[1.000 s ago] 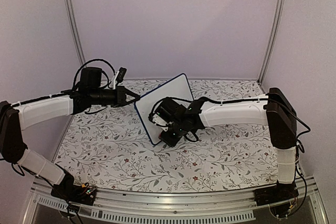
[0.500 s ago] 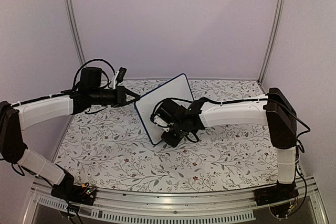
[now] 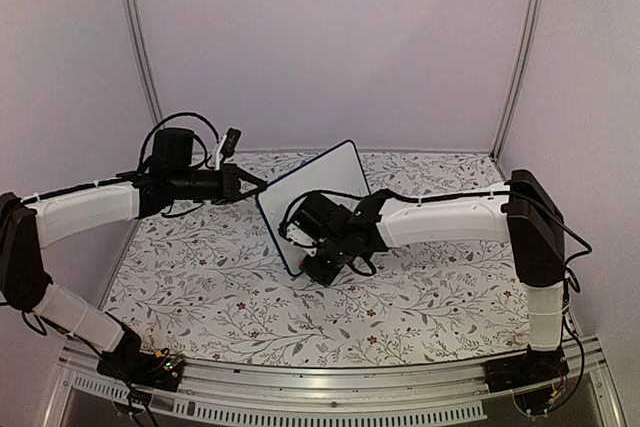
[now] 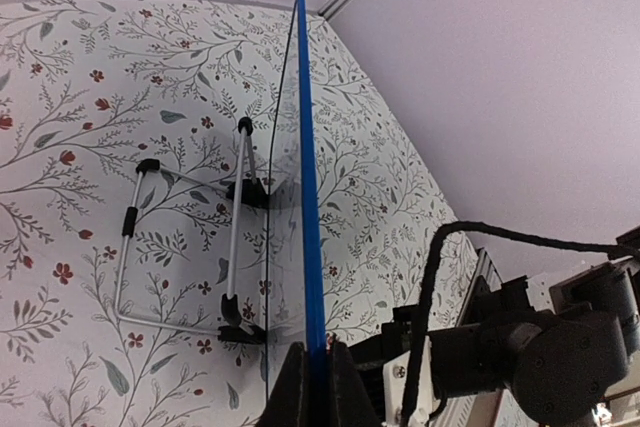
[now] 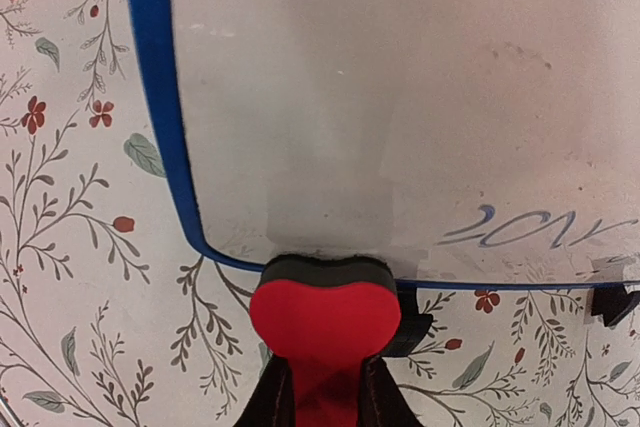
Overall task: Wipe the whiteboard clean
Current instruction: Erase the whiteboard at the center of the board.
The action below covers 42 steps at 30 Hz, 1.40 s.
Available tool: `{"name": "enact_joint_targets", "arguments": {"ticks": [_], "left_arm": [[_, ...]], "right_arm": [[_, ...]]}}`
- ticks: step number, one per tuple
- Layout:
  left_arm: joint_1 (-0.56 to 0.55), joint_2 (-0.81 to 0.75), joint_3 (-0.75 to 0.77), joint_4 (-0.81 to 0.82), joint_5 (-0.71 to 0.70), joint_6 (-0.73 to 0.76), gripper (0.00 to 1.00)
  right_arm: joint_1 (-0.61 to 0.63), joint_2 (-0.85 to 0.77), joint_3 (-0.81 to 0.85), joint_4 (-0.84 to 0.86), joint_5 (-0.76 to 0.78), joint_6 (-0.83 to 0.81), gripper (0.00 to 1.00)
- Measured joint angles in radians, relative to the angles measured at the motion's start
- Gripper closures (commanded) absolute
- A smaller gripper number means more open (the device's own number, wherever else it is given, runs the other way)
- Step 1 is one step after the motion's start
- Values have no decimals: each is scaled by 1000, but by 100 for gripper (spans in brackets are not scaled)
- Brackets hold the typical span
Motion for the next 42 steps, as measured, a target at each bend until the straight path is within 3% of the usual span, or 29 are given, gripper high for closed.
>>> {"name": "enact_joint_targets", "arguments": {"ticks": [42], "left_arm": [[5,-2,-24,53,25,-1,100]], "right_arm": [[1,23,55,18,56,-3,97]]}}
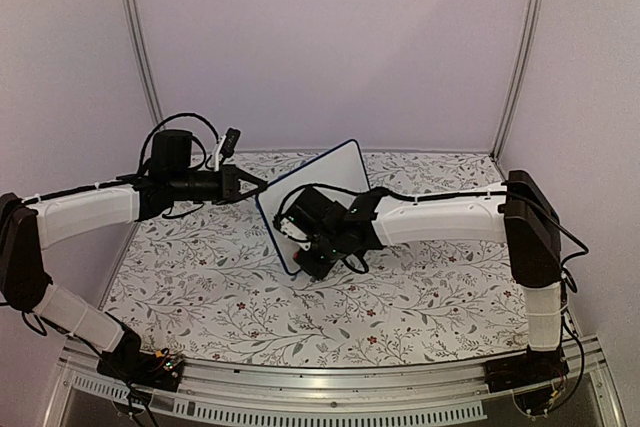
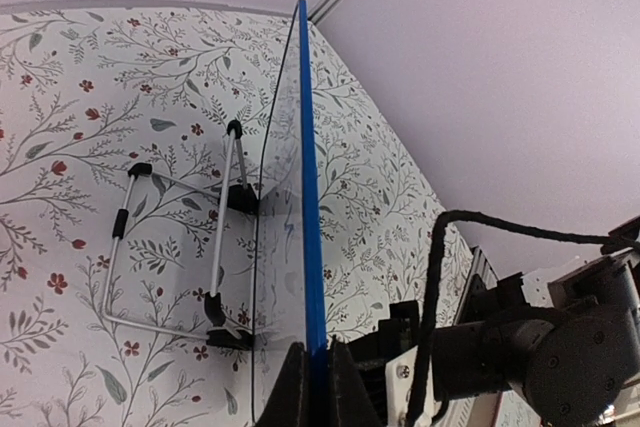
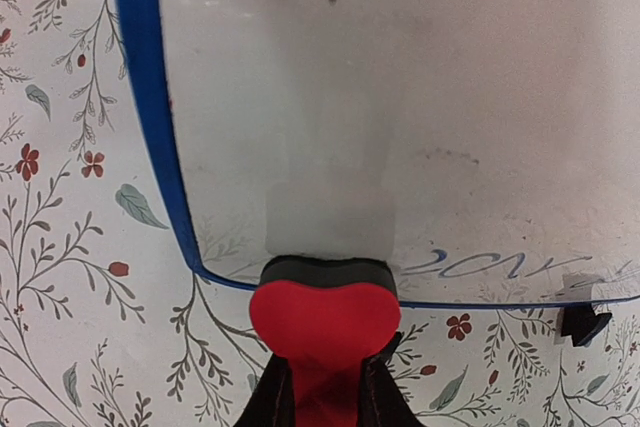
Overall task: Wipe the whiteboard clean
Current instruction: Erase the whiteboard at the center of the board.
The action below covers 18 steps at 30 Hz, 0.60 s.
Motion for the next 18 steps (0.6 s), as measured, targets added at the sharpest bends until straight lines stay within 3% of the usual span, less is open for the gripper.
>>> {"name": "enact_joint_targets", "arguments": {"ticks": [18], "left_arm": [[0,-3,0,0,6,-22,100]], "right_arm": [[-2,2,-33,-4,0,8,97]]}}
